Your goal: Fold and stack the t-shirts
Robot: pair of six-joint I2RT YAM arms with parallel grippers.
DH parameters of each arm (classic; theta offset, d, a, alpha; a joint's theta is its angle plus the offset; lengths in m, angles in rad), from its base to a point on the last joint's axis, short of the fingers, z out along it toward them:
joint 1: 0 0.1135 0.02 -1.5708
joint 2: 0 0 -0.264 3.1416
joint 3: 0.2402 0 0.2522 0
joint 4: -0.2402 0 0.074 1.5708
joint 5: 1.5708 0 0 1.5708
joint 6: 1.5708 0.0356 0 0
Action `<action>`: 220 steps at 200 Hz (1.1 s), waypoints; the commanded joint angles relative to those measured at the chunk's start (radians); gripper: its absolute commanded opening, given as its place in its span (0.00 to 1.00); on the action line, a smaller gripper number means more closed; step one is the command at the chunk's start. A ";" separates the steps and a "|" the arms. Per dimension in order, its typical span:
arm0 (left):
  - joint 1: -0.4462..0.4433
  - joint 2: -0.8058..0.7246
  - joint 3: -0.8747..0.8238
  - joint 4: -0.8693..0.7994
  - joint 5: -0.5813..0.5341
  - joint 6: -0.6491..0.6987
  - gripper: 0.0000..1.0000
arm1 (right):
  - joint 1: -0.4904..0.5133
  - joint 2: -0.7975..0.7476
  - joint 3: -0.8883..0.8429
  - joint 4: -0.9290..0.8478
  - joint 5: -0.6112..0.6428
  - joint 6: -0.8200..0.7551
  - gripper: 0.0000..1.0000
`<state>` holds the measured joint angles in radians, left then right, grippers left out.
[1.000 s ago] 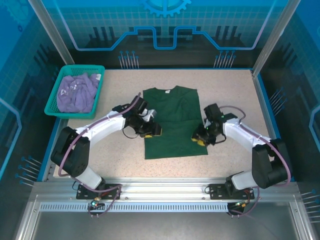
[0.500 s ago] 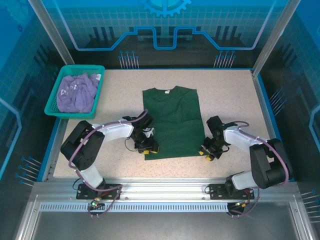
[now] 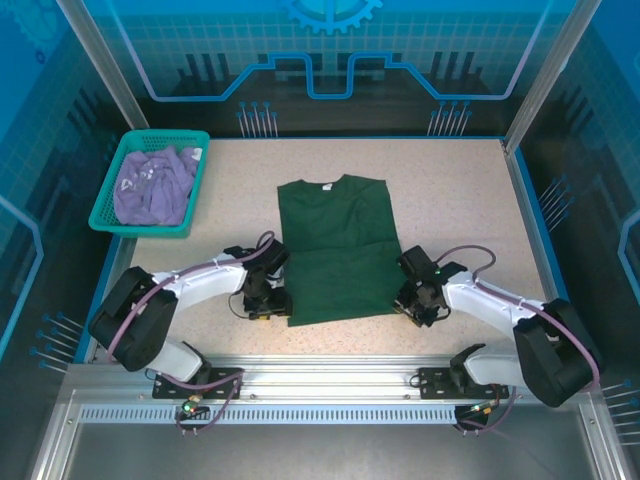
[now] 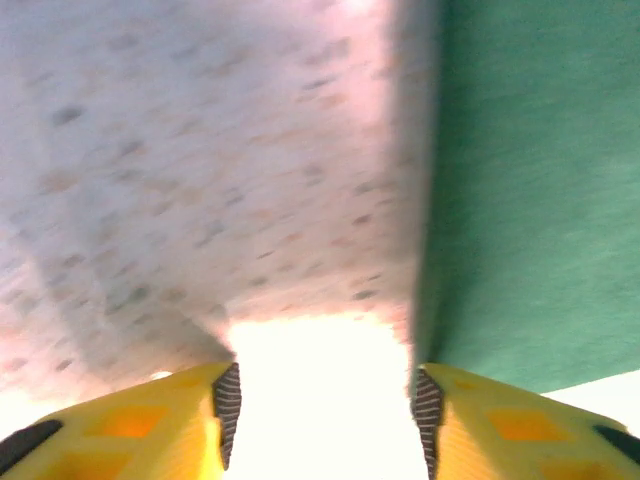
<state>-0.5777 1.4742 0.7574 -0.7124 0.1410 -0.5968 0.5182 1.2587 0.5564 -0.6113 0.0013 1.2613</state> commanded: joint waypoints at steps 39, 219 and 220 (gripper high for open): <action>0.008 -0.257 -0.008 -0.001 0.083 -0.191 0.64 | 0.063 -0.147 0.104 -0.295 -0.073 -0.096 0.59; -0.054 -0.300 -0.424 0.576 0.224 -0.796 0.45 | -0.299 -0.028 -0.022 -0.004 -0.261 -0.417 0.41; -0.054 -0.298 -0.424 0.577 0.226 -0.794 0.45 | -0.299 -0.027 -0.022 -0.003 -0.262 -0.416 0.41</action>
<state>-0.6239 1.1252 0.3721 -0.2123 0.3164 -1.3533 0.2279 1.2251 0.5430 -0.6411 -0.2405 0.8513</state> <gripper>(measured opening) 0.468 0.416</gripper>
